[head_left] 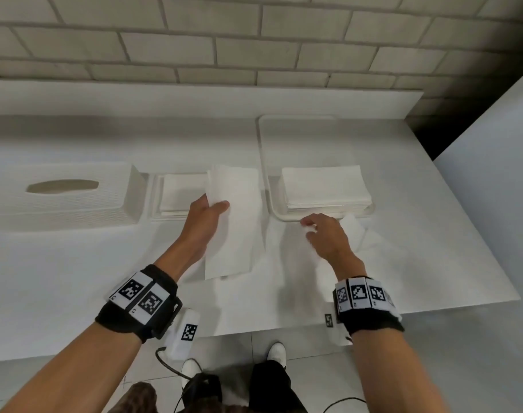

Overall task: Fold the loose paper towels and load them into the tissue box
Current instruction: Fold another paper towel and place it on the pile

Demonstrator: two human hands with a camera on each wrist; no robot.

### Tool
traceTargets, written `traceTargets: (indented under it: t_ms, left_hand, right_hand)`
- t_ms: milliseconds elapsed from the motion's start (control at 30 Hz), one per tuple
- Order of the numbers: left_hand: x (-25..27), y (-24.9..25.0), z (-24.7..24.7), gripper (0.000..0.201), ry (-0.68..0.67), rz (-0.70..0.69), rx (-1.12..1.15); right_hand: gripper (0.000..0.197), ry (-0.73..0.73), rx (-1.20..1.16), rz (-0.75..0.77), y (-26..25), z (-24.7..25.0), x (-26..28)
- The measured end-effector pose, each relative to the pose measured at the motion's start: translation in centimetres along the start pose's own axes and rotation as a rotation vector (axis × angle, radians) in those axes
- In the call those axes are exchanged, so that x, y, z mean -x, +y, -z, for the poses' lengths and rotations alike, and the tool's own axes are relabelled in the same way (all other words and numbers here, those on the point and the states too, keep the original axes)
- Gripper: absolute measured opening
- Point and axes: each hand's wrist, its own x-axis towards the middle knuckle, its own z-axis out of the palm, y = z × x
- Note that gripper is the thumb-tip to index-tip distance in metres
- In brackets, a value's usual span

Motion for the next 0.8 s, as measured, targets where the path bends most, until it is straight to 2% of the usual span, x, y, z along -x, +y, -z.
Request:
traceTargets:
  t_ms: [67,167,267,333,433,533,600,667,800]
  left_hand:
    - [0.0,-0.1,0.4,0.021,0.004,-0.008,0.013]
    - [0.2,-0.1,0.7,0.021,0.007,-0.032,0.011]
    - [0.4,-0.2,1.0,0.021,0.012,-0.049,-0.019]
    - [0.4,-0.5,1.2,0.021,0.021,-0.045,-0.032]
    - [0.5,-1.0,1.5,0.018,0.043,-0.068,-0.059]
    - [0.6,-1.3,1.5,0.017,0.122,-0.143,-0.063]
    - [0.5,-1.3,1.3,0.015,0.150,-0.184,-0.036]
    - [0.4,-1.0,1.0,0.013,0.119,-0.195,-0.022]
    - [0.5,-0.2,-0.5,0.015,-0.041,-0.174,0.001]
  right_hand:
    - [0.049,-0.110,0.170,0.053,0.3,-0.3,-0.2]
    - [0.063,-0.113,0.280,0.099,0.0,-0.9,-0.4]
    - [0.061,-0.147,0.290,0.092,-0.2,-1.2,-0.6]
    - [0.052,-0.135,0.289,0.098,-0.3,-1.1,-0.8]
    - [0.032,-0.105,0.169,0.102,-0.4,-0.8,-0.9]
    - [0.012,-0.110,-0.035,0.116,-1.1,0.6,-0.4]
    - [0.013,-0.134,-0.261,0.151,-2.3,2.2,0.3]
    - [0.016,-0.152,-0.396,0.217,-4.0,3.8,1.2]
    - [0.009,-0.120,-0.494,0.306,-7.7,6.2,2.1]
